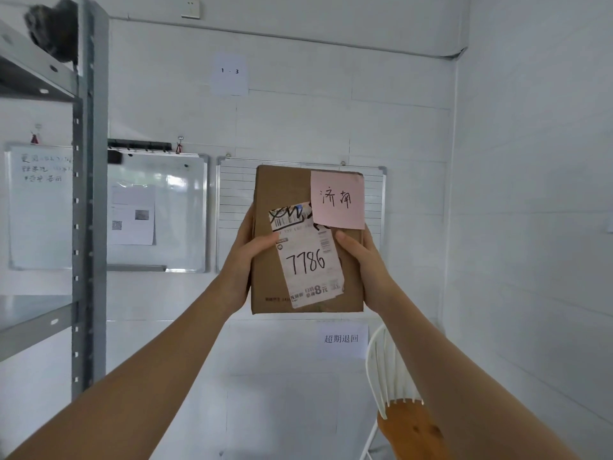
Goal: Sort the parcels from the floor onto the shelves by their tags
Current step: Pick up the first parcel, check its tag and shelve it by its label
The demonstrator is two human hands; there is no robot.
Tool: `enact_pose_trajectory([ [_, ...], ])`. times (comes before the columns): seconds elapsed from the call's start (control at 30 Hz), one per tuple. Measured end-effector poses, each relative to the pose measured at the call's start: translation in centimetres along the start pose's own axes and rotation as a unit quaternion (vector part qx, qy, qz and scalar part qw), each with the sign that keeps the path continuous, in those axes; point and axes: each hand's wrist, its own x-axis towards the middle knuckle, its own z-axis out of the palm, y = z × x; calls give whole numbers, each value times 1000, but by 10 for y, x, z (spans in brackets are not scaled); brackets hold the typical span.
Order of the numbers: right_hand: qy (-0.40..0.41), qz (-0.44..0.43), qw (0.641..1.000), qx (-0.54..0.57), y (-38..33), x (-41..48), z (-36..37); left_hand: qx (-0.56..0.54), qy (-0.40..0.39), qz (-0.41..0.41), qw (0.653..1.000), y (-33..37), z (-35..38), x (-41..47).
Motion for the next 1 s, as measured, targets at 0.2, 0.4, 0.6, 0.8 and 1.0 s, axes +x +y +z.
enact_pose_trajectory([
  [0.2, -8, -28, 999, 24, -1, 0, 5, -26, 38, -40, 998, 1, 9, 1],
  [0.4, -4, -35, 999, 20, -2, 0, 5, -37, 48, -62, 996, 1, 11, 3],
  [0.6, -4, -23, 999, 33, 1, 6, 13, -33, 48, -68, 996, 5, 3, 5],
  [0.8, -6, -31, 998, 56, 13, 8, 24, -8, 57, -57, 997, 8, -8, 2],
  [1.0, -39, -22, 994, 97, 32, 15, 42, 47, 105, -29, 993, 15, -23, -12],
])
